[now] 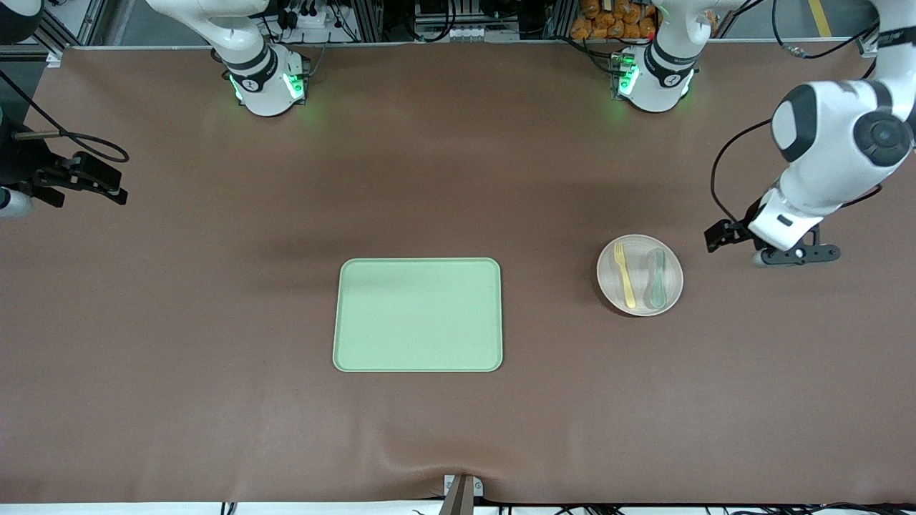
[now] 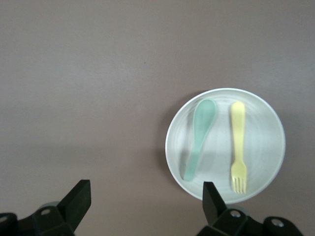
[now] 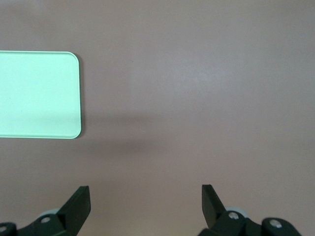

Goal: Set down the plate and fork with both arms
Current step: 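Reach the left gripper down to the white plate's rim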

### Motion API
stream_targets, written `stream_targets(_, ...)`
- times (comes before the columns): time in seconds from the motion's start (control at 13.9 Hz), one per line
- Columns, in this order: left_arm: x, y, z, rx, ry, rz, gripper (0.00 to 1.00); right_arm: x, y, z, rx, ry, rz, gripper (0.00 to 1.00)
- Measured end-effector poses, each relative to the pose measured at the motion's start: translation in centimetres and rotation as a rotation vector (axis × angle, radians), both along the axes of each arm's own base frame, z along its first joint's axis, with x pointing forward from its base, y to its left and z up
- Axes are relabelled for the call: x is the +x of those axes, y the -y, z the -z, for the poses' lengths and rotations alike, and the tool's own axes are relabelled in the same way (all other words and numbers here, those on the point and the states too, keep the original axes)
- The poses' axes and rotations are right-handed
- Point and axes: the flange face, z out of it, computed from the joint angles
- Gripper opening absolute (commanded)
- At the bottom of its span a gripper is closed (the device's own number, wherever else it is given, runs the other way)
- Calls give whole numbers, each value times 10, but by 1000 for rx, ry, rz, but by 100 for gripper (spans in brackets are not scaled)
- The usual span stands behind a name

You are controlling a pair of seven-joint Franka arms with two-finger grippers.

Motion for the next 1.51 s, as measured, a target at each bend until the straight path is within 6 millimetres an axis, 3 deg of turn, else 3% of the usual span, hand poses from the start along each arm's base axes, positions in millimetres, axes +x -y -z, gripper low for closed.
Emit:
stream_targets(0.29, 5, -3, 59, -31, -40, -37, 81, 0, 0, 0, 0, -2, 1, 100)
stream_targets(0.57, 7, -5, 95, -37, -56, -48, 71, 0, 0, 0, 0, -2, 1, 100)
stream_targets(1.0, 9, -6, 129, -37, -55, -53, 64, 0, 0, 0, 0, -3, 1, 100)
stream_targets(1.36, 9, -3, 145, -60, -54, -80, 60, 0, 0, 0, 0, -3, 2, 100)
stream_targets(1.51, 9, 5, 149, -74, -57, -80, 52, 0, 1, 0, 0, -3, 2, 100)
